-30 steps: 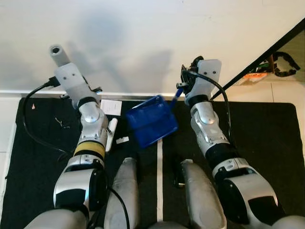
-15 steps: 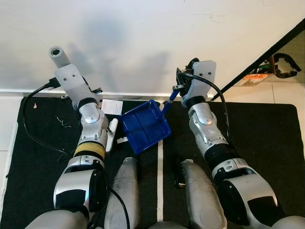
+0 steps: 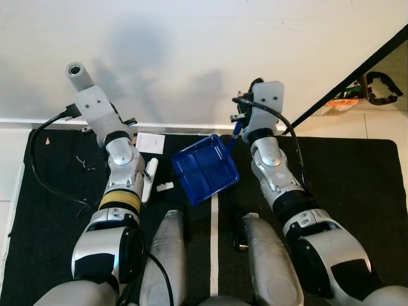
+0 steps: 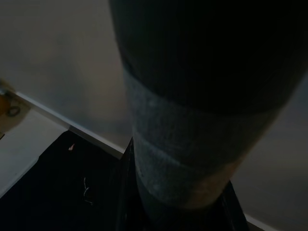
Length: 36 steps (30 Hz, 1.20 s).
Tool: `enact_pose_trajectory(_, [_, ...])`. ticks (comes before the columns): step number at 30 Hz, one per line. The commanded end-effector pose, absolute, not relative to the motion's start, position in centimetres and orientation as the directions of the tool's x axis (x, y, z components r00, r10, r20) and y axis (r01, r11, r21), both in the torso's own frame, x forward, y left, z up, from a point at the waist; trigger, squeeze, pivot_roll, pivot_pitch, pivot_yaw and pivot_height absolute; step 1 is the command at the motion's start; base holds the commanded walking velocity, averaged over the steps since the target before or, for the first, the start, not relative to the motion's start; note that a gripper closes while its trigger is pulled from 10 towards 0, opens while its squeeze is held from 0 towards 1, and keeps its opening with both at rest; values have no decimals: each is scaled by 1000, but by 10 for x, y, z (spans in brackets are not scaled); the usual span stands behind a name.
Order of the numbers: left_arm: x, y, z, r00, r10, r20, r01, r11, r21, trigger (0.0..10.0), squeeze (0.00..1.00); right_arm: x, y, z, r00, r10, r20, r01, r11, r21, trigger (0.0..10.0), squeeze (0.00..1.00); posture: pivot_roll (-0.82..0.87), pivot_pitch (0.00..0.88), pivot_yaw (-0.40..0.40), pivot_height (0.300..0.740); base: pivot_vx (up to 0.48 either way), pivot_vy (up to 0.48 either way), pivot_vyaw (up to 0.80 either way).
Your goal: Sweep floor
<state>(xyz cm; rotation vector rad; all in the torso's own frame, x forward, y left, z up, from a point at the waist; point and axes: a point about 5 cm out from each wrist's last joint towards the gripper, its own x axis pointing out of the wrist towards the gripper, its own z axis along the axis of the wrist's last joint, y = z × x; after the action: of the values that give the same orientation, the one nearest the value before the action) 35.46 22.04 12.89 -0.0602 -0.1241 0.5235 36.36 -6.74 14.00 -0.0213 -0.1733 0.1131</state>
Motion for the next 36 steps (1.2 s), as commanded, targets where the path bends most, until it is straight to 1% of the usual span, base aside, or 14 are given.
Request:
enact_pose_trajectory(1, [347, 218, 107, 863, 505, 17, -503, 862, -71, 10000, 0, 362, -70, 132, 986, 97, 133, -91, 995, -45, 10000, 0, -21, 367, -33, 740, 0, 0, 0])
enact_pose_trajectory(13, [347, 214, 105, 870, 493, 7, -491, 868, -73, 10000, 0, 353, -67, 105, 998, 54, 21, -53, 999, -6, 10000, 0, -19, 376, -32, 740, 0, 0, 0])
enact_pose_trajectory(18, [353, 200, 104, 895, 445, -14, -445, 893, -65, 10000, 0, 353, -67, 102, 1000, 23, -1, -23, 1000, -8, 10000, 0, -17, 392, -33, 740, 0, 0, 0])
enact_pose_trajectory(21, [364, 173, 109, 920, 389, -41, -391, 911, -130, 10000, 0, 354, -74, 101, 1000, -10, -9, 10, 999, -38, 10000, 0, -31, 401, -34, 740, 0, 0, 0])
enact_pose_trajectory(22, [368, 159, 114, 927, 372, -57, -376, 907, -191, 10000, 0, 354, -80, 99, 1000, -27, -15, 26, 999, -47, 10000, 0, -31, 405, -36, 740, 0, 0, 0])
enact_pose_trajectory(23, [368, 159, 114, 927, 372, -57, -376, 907, -191, 10000, 0, 354, -80, 99, 1000, -27, -15, 26, 999, -47, 10000, 0, -31, 405, -36, 740, 0, 0, 0])
enact_pose_trajectory(24, [373, 144, 120, 935, 349, -69, -355, 900, -255, 10000, 0, 354, -86, 96, 999, -45, -21, 43, 998, -53, 10000, 0, -30, 406, -36, 740, 0, 0, 0])
enact_pose_trajectory(25, [373, 144, 120, 935, 349, -69, -355, 900, -255, 10000, 0, 354, -86, 96, 999, -45, -21, 43, 998, -53, 10000, 0, -30, 406, -36, 740, 0, 0, 0])
enact_pose_trajectory(27, [385, 89, 149, 970, 233, -67, -239, 874, -424, 10000, 0, 353, -109, 89, 994, -104, -37, 101, 992, -69, 10000, 0, -28, 406, -36, 740, 0, 0, 0])
enact_pose_trajectory(28, [385, 89, 149, 970, 233, -67, -239, 874, -424, 10000, 0, 353, -109, 89, 994, -104, -37, 101, 992, -69, 10000, 0, -28, 406, -36, 740, 0, 0, 0])
enact_pose_trajectory(29, [389, 35, 188, 995, 97, -21, -93, 835, -542, 10000, 0, 351, -132, 84, 984, -170, -51, 165, 983, -81, 10000, 0, -30, 399, -22, 740, 0, 0, 0])
enact_pose_trajectory(30, [389, 35, 188, 995, 97, -21, -93, 835, -542, 10000, 0, 351, -132, 84, 984, -170, -51, 165, 983, -81, 10000, 0, -30, 399, -22, 740, 0, 0, 0])
enact_pose_trajectory(33, [386, -1, 223, 999, -1, 54, 34, 790, -612, 10000, 0, 349, -149, 80, 975, -216, -58, 211, 974, -89, 10000, 0, -32, 392, -14, 740, 0, 0, 0])
enact_pose_trajectory(36, [387, -10, 247, 992, -28, 126, 102, 769, -631, 10000, 0, 348, -155, 80, 972, -230, -55, 225, 970, -94, 10000, 0, -31, 386, 0, 740, 0, 0, 0])
